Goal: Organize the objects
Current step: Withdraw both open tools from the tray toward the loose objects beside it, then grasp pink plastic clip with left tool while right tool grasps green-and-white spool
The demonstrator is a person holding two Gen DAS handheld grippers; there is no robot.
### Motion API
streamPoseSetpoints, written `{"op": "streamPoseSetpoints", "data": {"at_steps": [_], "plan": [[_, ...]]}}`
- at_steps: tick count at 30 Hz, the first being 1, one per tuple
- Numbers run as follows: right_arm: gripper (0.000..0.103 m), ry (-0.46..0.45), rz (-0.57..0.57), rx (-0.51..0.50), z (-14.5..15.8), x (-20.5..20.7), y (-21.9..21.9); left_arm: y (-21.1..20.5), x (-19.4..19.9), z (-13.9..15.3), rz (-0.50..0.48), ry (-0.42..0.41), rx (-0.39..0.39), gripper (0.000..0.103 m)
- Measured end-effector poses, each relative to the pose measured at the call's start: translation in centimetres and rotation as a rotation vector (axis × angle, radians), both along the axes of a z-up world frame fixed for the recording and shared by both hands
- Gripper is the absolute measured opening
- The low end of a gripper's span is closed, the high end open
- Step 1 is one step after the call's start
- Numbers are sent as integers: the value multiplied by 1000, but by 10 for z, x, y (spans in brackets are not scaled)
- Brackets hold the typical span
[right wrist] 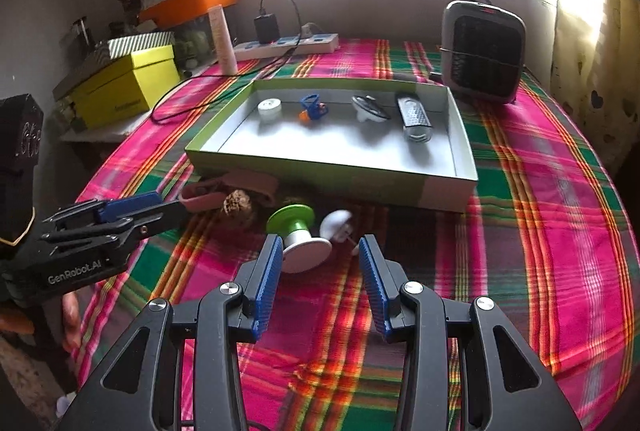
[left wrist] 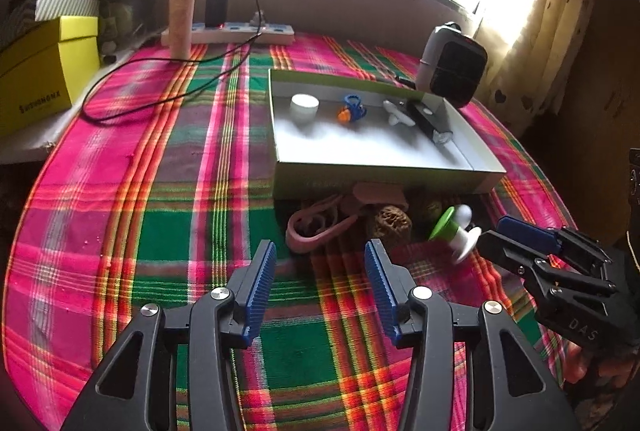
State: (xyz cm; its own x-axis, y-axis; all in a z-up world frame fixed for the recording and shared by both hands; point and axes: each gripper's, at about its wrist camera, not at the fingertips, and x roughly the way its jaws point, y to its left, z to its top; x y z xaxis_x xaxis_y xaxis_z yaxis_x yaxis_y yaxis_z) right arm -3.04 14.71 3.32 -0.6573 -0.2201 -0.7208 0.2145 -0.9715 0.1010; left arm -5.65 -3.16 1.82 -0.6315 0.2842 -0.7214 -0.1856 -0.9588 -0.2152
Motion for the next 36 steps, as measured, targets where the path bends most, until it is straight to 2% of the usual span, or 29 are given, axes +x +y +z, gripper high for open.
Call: {"op": "streamPoseSetpoints", "data": {"at_steps": [15,24,30,32,34,36], "plan": [[41,-48,47,49,-8,-15,-18,0,-31,-8,-56,-32,-50,48],[41,-97,58,43,-18,-25,-20,8,-41,-11,-113,-42,-72,48],[41,-95,58,32,-18,-25,-19,13,-43,-11,-135,-47,-101,48],[37,-91,53,31,-17,-24,-19,12,-42,-10,-135,-52,-92,48],[35,-93,47,21,-18,-22,-17,12,-42,-10,-134,-55,-96,47],[35,-92,45,20,-17,-20,-15,13,-40,-10,-137,-59,-99,39]]}}
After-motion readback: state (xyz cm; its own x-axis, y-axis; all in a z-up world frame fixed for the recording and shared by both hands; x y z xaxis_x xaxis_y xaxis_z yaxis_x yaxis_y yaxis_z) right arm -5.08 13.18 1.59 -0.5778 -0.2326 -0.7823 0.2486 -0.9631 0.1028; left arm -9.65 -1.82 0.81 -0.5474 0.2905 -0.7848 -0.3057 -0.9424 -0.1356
